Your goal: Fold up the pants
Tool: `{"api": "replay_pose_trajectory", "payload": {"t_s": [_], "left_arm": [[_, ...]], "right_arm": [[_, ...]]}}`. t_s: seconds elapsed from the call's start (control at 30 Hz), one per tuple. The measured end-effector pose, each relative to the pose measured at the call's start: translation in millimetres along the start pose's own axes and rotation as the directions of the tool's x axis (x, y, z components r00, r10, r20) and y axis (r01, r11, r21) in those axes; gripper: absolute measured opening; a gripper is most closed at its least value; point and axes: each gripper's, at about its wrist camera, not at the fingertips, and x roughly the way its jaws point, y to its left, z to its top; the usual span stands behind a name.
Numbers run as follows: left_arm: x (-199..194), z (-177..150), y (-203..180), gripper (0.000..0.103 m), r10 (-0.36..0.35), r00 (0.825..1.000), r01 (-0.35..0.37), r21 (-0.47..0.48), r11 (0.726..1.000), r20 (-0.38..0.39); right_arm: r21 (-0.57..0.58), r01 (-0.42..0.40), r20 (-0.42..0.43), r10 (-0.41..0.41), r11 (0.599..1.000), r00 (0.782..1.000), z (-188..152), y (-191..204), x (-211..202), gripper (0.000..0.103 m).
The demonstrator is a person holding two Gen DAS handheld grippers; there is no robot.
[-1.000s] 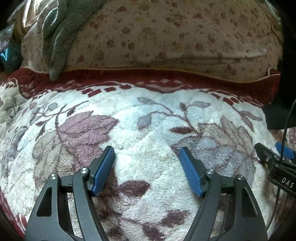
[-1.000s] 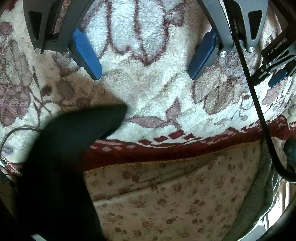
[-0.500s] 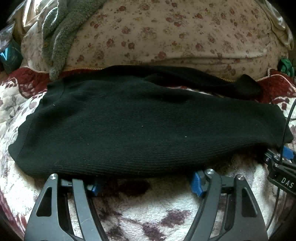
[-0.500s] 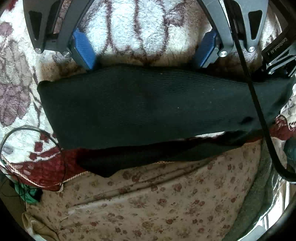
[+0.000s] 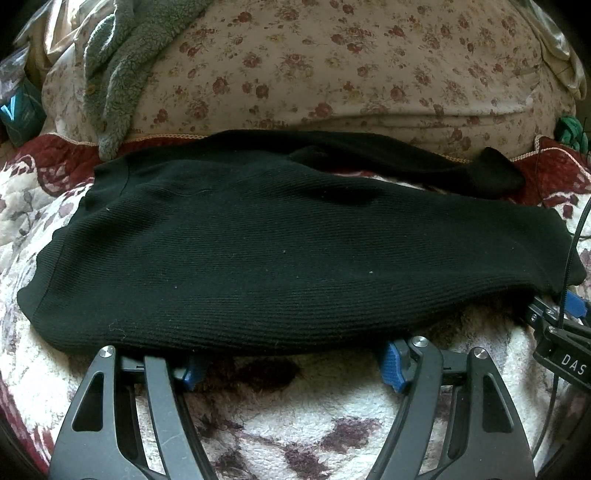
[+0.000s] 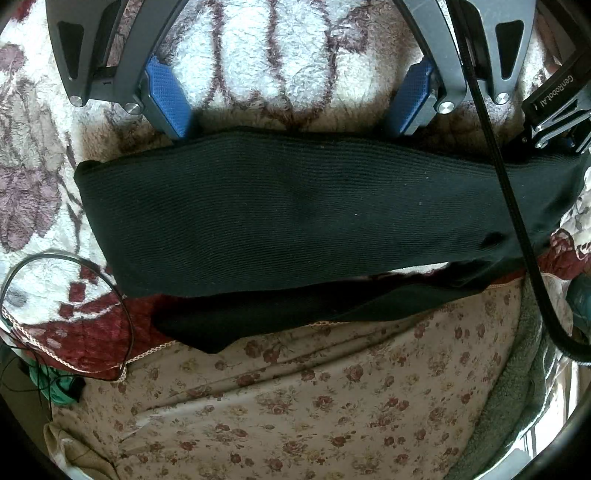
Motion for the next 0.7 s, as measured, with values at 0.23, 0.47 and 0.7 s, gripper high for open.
{"api": "replay_pose_trajectory", "payload": {"t_s": [0.23, 0.47, 0.7], "left_arm": [[-5, -2, 4, 0.073, -0.046, 0.999, 0.047, 0.021, 0.999, -0.01], [-32, -6, 13, 0.073, -0.056, 0.998, 0.056, -0.002, 0.998, 0.018], [-67, -4, 25, 0.073, -0.057, 0.997, 0.058, -0.017, 0.998, 0.056]], "right_arm": [[-0.015, 0.019, -0.018, -0.019, 1.0, 1.0, -4, 6, 2, 0.095], [-0.021, -0.112, -0.036, 0.111, 0.994, 0.993, -2, -4, -13, 0.087], [0.068, -0.256, 0.048, 0.253, 0.964, 0.966, -16, 2, -53, 0.079]]}}
